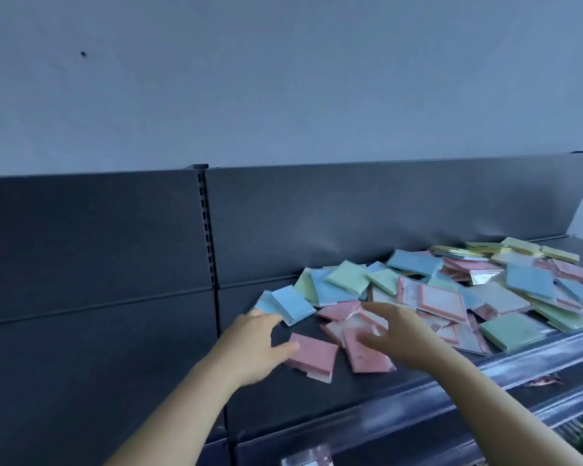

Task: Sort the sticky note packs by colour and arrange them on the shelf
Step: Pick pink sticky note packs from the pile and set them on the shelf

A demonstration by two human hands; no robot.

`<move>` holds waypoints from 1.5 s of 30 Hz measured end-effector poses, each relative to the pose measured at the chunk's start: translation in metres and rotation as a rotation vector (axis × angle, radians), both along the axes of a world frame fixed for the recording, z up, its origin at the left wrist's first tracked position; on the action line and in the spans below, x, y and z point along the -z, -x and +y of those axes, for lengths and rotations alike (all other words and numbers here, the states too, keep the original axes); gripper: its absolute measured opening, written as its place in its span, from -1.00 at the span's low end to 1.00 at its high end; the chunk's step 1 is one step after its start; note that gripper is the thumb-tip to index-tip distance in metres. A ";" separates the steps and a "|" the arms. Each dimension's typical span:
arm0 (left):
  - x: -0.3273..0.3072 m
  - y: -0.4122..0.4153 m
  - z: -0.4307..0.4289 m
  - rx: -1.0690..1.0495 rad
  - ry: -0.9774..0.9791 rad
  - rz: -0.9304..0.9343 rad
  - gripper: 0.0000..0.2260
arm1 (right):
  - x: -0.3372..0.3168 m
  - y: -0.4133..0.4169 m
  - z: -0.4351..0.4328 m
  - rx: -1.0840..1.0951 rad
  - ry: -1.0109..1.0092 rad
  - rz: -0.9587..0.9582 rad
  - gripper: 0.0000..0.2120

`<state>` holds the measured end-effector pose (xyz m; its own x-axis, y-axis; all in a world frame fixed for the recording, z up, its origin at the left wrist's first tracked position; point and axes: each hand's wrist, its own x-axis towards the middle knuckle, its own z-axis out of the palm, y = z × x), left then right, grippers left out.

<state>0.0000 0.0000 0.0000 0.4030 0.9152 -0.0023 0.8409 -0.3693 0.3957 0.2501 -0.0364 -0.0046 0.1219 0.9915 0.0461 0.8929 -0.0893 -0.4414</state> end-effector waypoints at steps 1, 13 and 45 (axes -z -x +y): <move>0.003 -0.011 0.002 0.020 0.061 0.039 -0.46 | 0.001 -0.007 0.002 -0.054 0.017 -0.021 -0.39; 0.010 -0.050 -0.002 -0.185 0.218 0.128 -0.62 | 0.018 -0.049 0.019 -0.367 0.165 -0.109 -0.16; -0.004 0.062 -0.083 -0.612 -0.063 -0.972 -0.89 | -0.001 0.141 0.034 -0.463 0.160 1.021 -0.72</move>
